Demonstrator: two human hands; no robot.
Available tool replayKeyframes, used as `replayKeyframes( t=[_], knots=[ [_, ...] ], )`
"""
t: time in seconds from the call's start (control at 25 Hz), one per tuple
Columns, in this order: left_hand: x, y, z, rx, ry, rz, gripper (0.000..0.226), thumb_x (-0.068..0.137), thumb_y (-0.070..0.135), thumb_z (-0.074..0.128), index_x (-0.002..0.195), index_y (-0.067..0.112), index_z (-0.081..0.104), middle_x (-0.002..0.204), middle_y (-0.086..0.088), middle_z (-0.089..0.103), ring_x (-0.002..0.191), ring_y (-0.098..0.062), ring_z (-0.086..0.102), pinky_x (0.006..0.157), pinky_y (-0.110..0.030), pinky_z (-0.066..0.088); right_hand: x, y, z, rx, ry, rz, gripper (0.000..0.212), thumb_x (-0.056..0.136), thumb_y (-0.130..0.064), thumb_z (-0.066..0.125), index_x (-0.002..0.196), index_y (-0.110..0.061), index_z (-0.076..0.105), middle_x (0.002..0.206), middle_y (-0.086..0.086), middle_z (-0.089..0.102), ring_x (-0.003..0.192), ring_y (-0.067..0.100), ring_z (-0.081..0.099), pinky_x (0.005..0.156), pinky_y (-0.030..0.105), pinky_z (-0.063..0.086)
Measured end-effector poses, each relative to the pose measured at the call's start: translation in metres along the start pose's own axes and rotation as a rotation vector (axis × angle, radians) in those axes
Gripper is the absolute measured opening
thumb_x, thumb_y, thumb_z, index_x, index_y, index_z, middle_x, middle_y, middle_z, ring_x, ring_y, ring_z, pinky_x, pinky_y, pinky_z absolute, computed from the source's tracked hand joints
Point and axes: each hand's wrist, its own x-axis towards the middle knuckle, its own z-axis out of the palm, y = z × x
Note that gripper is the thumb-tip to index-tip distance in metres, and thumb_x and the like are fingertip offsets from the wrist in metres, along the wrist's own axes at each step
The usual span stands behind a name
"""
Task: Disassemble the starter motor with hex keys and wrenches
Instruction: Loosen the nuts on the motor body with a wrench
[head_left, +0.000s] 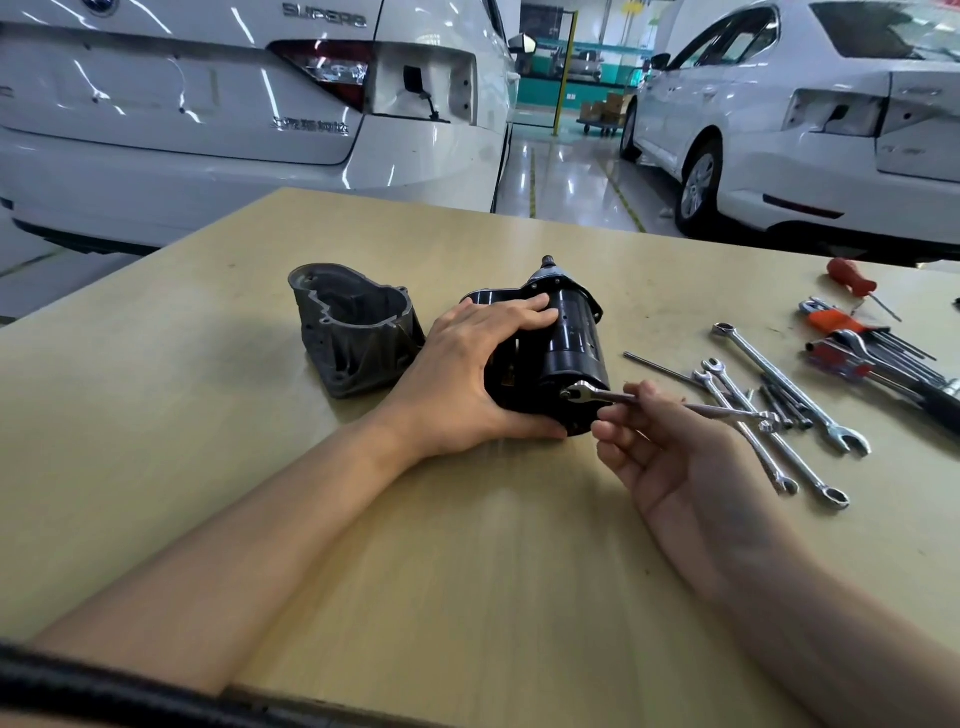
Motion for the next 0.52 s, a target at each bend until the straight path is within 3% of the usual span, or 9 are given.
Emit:
replayKeyframes(
  t=[0.08, 0.2, 0.36, 0.52],
  knots=[
    [0.000, 0.000, -0.001, -0.002, 0.000, -0.007, 0.088, 0.054, 0.039, 0.092, 0.131, 0.019, 0.056, 0.144, 0.005, 0.049, 0.134, -0.005, 0.041, 0.116, -0.045, 0.022, -0.001, 0.000, -0.001, -0.111, -0.010, -0.121, 0.013, 0.081, -0.016, 0.061, 0.084, -0.003, 0.061, 0.062, 0.010, 0.066, 0.056, 0.020, 0.067, 0.052, 0.024, 0.053],
    [0.000, 0.002, -0.001, -0.004, -0.011, -0.023, 0.087, 0.055, 0.039, 0.092, 0.132, 0.021, 0.055, 0.145, 0.007, 0.048, 0.133, -0.002, 0.039, 0.118, -0.042, 0.019, -0.003, -0.004, 0.004, -0.561, -0.057, -0.489, 0.014, 0.091, -0.010, 0.061, 0.078, -0.011, 0.063, 0.062, 0.007, 0.067, 0.054, 0.018, 0.066, 0.054, 0.023, 0.052],
    [0.000, 0.001, -0.002, -0.019, -0.019, -0.015, 0.084, 0.056, 0.043, 0.089, 0.131, 0.020, 0.056, 0.144, 0.006, 0.050, 0.130, -0.002, 0.042, 0.115, -0.045, 0.024, -0.001, -0.010, 0.026, -1.159, -0.171, -0.927, 0.011, 0.087, -0.020, 0.062, 0.080, -0.011, 0.063, 0.064, -0.006, 0.064, 0.056, 0.013, 0.060, 0.057, 0.028, 0.047],
    [0.003, -0.001, -0.001, -0.026, -0.045, -0.001, 0.071, 0.070, 0.053, 0.049, 0.134, 0.023, 0.053, 0.145, 0.009, 0.047, 0.136, -0.005, 0.039, 0.119, -0.034, 0.016, -0.004, 0.002, 0.051, -1.743, -0.289, -1.084, 0.007, 0.076, -0.007, 0.068, 0.077, -0.006, 0.061, 0.071, 0.008, 0.060, 0.056, 0.026, 0.056, 0.051, 0.028, 0.033]
  ],
)
